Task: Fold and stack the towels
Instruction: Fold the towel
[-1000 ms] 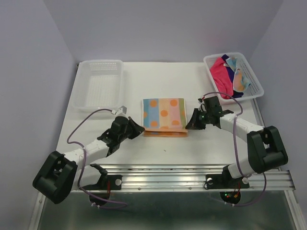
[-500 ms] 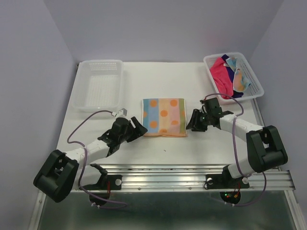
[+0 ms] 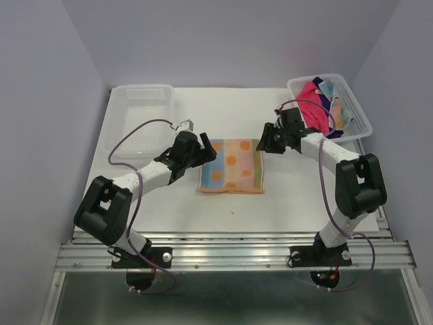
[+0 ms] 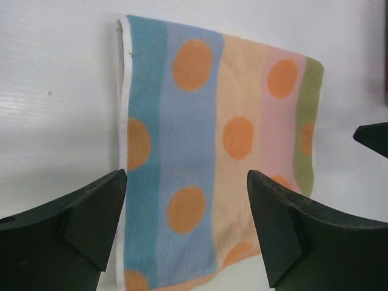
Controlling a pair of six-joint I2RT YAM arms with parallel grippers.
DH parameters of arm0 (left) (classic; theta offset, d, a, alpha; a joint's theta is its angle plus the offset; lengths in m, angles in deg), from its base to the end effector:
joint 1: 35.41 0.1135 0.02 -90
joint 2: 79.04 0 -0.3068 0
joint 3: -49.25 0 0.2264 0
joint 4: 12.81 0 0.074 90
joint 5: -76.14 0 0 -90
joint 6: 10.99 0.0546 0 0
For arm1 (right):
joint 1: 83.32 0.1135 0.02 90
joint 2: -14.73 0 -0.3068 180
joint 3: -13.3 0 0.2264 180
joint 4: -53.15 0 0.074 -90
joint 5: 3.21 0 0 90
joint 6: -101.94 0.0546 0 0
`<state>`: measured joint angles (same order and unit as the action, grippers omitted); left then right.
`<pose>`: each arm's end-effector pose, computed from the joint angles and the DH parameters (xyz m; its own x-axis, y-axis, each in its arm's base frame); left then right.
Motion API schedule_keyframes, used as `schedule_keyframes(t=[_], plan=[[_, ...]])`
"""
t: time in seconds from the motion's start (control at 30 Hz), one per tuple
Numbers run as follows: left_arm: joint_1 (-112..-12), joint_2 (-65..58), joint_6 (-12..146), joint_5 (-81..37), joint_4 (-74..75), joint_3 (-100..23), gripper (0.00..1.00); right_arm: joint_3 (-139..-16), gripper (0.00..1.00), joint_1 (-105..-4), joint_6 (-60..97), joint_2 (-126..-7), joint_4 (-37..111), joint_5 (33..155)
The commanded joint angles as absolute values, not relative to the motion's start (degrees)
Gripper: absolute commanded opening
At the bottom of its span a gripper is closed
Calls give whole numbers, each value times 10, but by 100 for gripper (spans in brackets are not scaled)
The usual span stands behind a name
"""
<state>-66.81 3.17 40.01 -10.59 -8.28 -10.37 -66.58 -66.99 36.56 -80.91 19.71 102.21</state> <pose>0.2592 -0.1546 0.2719 -0.6025 -0.3684 -0.7081 0.1257 0.8323 -0.5399 0.3326 0.1126 0.2615 -0.8428 0.1716 -0.5102 -0.0953 0.8853 0.4552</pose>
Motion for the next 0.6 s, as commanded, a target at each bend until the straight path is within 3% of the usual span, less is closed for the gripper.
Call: schedule_keyframes(t=[0.0,0.57], plan=[[-646,86,443,-92,-61,-166,91,-736,50,-667,333,-853,177,975],[-579,291,492,-170,-67,-332,58,-874,38,-672,297,-1008,161,929]])
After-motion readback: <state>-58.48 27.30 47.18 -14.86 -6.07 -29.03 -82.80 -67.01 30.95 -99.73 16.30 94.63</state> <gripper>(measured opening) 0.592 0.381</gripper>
